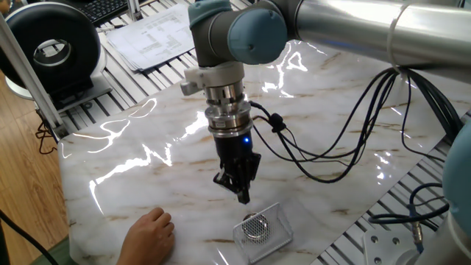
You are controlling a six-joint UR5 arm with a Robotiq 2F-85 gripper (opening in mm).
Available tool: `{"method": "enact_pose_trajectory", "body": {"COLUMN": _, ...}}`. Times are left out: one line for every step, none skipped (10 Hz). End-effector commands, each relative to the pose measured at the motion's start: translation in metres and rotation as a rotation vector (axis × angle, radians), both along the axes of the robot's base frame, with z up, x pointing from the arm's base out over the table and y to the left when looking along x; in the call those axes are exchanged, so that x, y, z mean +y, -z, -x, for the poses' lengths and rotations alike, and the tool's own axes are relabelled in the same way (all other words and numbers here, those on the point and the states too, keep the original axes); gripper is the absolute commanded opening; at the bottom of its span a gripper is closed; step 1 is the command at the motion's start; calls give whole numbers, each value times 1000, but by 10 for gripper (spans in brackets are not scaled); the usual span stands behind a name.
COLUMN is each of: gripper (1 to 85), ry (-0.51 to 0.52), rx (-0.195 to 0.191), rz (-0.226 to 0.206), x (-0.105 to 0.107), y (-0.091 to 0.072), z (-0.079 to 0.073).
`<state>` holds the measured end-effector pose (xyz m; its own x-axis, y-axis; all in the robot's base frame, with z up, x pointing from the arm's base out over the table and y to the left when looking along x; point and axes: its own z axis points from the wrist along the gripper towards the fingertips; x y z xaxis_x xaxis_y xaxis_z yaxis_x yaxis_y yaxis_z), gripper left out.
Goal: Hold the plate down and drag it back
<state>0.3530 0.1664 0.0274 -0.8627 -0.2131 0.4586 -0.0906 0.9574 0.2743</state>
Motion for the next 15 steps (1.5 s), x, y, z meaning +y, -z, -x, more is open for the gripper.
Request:
{"method": "enact_pose_trajectory", "body": {"gripper": 13, "ry": 12, "rx": 29, "rz": -53, "x": 10, "y": 3, "z": 12}}
{"method": "enact_pose_trajectory", "body": {"gripper": 13, "ry": 11, "rx": 37, "rz": -69, "x": 11, "y": 2, "z": 15}}
{"method": "enact_pose_trajectory", "body": {"gripper": 13, "ry": 4, "rx": 37, "rz": -76, "x": 10, "y": 3, "z": 17}}
{"method": "enact_pose_trajectory", "body": {"gripper": 13, "ry": -8, "rx": 40, "rz": -78, "x": 8, "y": 4, "z": 19}}
{"method": "enact_pose_trajectory", "body": {"gripper": 13, "ry": -22, "rx": 38, "rz": -71, "x": 4, "y": 5, "z": 19}}
{"method": "enact_pose_trajectory", "body": {"gripper": 13, "ry": -25, "rx": 40, "rz": -71, "x": 4, "y": 6, "z": 20}}
{"method": "enact_pose_trajectory", "body": {"gripper": 13, "ry": -28, "rx": 41, "rz": -69, "x": 3, "y": 7, "z": 20}}
{"method": "enact_pose_trajectory", "body": {"gripper": 13, "ry": -29, "rx": 41, "rz": -66, "x": 2, "y": 8, "z": 20}}
{"method": "enact_pose_trajectory", "body": {"gripper": 13, "ry": -30, "rx": 42, "rz": -64, "x": 2, "y": 10, "z": 21}}
{"method": "enact_pose_trajectory", "body": {"gripper": 13, "ry": -29, "rx": 44, "rz": -65, "x": 2, "y": 10, "z": 22}}
{"method": "enact_pose_trajectory", "body": {"gripper": 13, "ry": -30, "rx": 44, "rz": -64, "x": 1, "y": 12, "z": 23}}
{"method": "enact_pose_trajectory", "body": {"gripper": 13, "ry": -33, "rx": 45, "rz": -69, "x": 1, "y": 13, "z": 24}}
{"method": "enact_pose_trajectory", "body": {"gripper": 13, "ry": -38, "rx": 45, "rz": -71, "x": -1, "y": 14, "z": 26}}
{"method": "enact_pose_trajectory", "body": {"gripper": 13, "ry": -46, "rx": 45, "rz": -69, "x": -3, "y": 15, "z": 27}}
{"method": "enact_pose_trajectory", "body": {"gripper": 13, "ry": -47, "rx": 46, "rz": -69, "x": -3, "y": 14, "z": 28}}
